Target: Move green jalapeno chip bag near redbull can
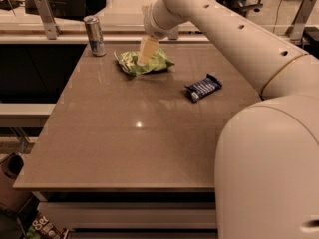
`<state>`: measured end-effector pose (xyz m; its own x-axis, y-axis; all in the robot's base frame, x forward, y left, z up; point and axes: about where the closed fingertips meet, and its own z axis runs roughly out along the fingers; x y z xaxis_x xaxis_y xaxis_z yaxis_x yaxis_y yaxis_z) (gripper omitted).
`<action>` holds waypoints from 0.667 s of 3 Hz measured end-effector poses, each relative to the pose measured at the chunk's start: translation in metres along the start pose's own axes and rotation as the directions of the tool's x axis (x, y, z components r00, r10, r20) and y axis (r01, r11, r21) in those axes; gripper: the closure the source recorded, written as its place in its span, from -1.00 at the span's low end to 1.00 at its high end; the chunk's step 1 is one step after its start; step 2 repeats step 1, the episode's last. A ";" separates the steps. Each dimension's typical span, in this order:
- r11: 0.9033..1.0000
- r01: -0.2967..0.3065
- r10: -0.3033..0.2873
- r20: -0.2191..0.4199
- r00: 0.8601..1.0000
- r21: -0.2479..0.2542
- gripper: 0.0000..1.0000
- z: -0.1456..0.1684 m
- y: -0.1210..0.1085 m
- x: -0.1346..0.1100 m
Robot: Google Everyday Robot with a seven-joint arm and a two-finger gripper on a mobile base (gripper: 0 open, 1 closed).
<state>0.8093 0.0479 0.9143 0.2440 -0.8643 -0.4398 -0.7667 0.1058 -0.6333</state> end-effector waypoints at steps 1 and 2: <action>1.000 0.000 0.000 0.000 1.000 0.000 -1.00 0.000 0.000 0.000; 1.000 0.000 0.000 0.000 1.000 0.000 -1.00 0.000 0.000 0.000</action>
Offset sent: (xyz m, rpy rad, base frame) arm 0.0000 0.0000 0.0000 0.0000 0.0000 0.0000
